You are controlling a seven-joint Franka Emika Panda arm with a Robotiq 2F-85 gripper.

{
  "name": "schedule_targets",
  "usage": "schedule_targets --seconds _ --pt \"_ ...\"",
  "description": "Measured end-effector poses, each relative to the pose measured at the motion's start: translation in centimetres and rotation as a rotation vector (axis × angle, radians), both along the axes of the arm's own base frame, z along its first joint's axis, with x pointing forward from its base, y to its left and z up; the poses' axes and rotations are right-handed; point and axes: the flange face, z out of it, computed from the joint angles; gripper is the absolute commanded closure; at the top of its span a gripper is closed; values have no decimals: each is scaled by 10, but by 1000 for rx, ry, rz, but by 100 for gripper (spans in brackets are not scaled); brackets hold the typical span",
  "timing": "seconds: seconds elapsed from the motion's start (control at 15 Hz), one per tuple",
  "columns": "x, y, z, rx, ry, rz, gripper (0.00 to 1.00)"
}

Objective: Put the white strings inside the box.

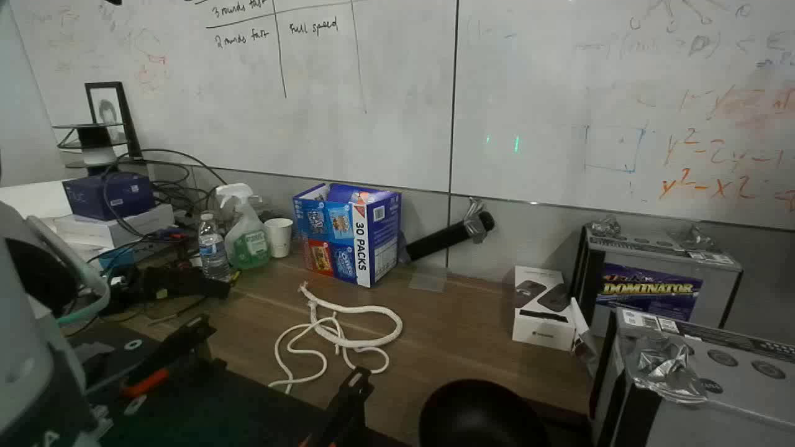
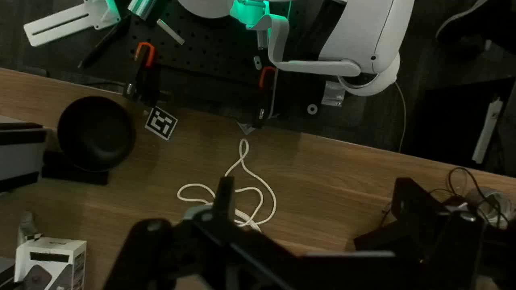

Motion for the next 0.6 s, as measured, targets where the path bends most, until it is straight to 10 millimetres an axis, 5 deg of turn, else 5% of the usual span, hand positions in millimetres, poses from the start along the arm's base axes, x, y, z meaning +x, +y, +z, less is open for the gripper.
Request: schedule_targets --seconds 0.6 --pt "1 0 1 0 -16 0 0"
